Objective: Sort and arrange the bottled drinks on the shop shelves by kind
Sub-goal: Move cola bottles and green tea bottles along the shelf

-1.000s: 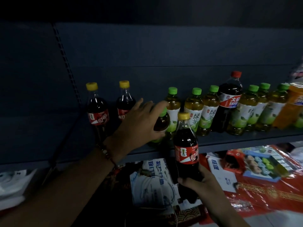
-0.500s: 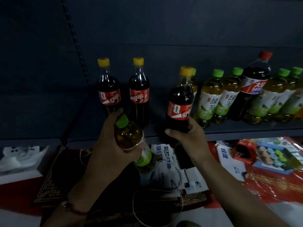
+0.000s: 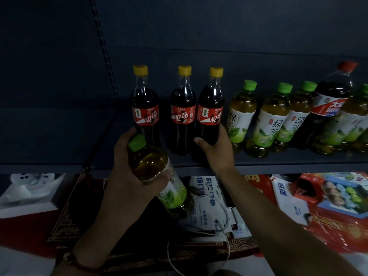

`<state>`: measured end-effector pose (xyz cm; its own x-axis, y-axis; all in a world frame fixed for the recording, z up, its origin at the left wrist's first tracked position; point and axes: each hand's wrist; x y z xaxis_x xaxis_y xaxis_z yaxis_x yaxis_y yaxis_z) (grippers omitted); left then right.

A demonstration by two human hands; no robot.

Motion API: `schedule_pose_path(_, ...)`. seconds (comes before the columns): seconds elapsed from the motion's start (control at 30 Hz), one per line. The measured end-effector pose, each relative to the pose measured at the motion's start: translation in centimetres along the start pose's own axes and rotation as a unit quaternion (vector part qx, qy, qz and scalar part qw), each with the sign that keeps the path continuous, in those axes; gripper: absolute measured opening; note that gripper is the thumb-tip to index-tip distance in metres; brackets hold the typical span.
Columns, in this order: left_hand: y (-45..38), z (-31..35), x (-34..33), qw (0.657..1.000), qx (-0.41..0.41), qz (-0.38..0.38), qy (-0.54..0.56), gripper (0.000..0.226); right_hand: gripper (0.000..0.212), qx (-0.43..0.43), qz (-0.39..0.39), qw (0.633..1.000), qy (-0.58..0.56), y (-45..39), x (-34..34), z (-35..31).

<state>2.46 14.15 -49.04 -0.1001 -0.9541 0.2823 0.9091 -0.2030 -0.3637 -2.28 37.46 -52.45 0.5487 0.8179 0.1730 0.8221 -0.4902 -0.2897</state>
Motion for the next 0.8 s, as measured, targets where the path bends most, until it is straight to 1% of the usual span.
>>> schedule_pose_path(0.1,0.0,0.1,-0.4,0.999,0.022,-0.002,0.032,0.100,0.064,0.001,0.003,1.000,0.009,0.2,0.0,-0.3)
schedule_pose_path(0.17,0.0,0.5,-0.9,0.998,0.033,-0.005,0.051,0.100,0.064,0.016,0.009,1.000,0.008,1.2,0.3,-1.1)
schedule_pose_path(0.23,-0.3,0.6,-1.4,0.997,0.047,-0.010,0.066,0.094,0.062,0.037,0.020,0.999,-0.009,3.4,0.8,-2.2)
schedule_pose_path(0.27,-0.6,0.6,-1.7,0.995,0.056,-0.012,0.078,0.090,0.060,0.029,0.013,0.999,-0.020,4.9,1.4,-3.0)
schedule_pose_path(0.3,-1.0,0.6,-2.0,0.993,0.068,-0.016,0.093,0.085,0.056,0.001,-0.016,0.999,-0.030,6.6,2.2,-3.9)
schedule_pose_path(0.33,-1.3,0.5,-2.4,0.990,0.081,-0.024,0.109,0.079,0.053,-0.046,-0.072,0.996,-0.038,8.2,3.1,-4.8)
schedule_pose_path(0.37,-1.7,0.6,-2.7,0.986,0.092,-0.035,0.132,0.072,0.048,-0.100,-0.152,0.982,-0.049,9.8,4.0,-5.8)
schedule_pose_path(0.4,-1.8,0.6,-3.2,0.980,0.108,-0.055,0.157,0.067,0.040,-0.159,-0.227,0.958,-0.077,11.2,4.8,-6.8)
schedule_pose_path(0.43,-1.7,0.8,-3.9,0.971,0.134,-0.082,0.179,0.061,0.032,-0.220,-0.270,0.929,-0.127,12.5,5.5,-7.8)
schedule_pose_path(0.47,-1.5,1.1,-4.7,0.962,0.170,-0.098,0.192,0.054,0.032,-0.268,-0.286,0.903,-0.177,13.4,6.4,-8.7)
schedule_pose_path(0.5,-1.2,1.6,-5.5,0.951,0.214,-0.103,0.200,0.045,0.039,-0.306,-0.278,0.886,-0.210,14.1,7.3,-9.5)
schedule_pose_path(0.53,-0.7,2.6,-6.2,0.937,0.261,-0.106,0.205,0.039,0.045,-0.338,-0.259,0.878,-0.217,14.8,8.2,-10.3)
schedule_pose_path(0.57,-0.2,3.9,-6.8,0.919,0.311,-0.119,0.213,0.045,0.048,-0.369,-0.237,0.872,-0.217,15.5,9.1,-11.5)
schedule_pose_path(0.63,0.9,7.8,-7.0,0.866,0.408,-0.156,0.244,0.068,0.053,-0.427,-0.200,0.856,-0.211,17.0,10.8,-14.6)
schedule_pose_path(0.67,1.1,10.4,-6.8,0.833,0.461,-0.165,0.259,0.073,0.059,-0.454,-0.184,0.844,-0.219,17.5,11.9,-16.6)
schedule_pose_path(0.7,1.2,13.7,-6.4,0.799,0.509,-0.176,0.268,0.074,0.066,-0.483,-0.168,0.825,-0.241,18.2,13.4,-19.2)
schedule_pose_path(0.73,1.5,16.2,-5.8,0.770,0.544,-0.188,0.276,0.070,0.070,-0.509,-0.160,0.798,-0.281,18.9,14.3,-21.3)
schedule_pose_path(0.8,1.6,21.8,-4.7,0.730,0.574,-0.219,0.300,0.063,0.074,-0.544,-0.143,0.735,-0.377,20.1,16.5,-26.5)
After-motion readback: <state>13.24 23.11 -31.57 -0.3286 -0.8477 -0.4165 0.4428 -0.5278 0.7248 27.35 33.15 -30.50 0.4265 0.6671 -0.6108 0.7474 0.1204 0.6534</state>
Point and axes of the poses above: each hand's wrist, its own y-axis away from the middle knuckle, its own x-axis out of the back of the hand, z = x × y, and after that the axes turned 3 degrees about -y, right-handed
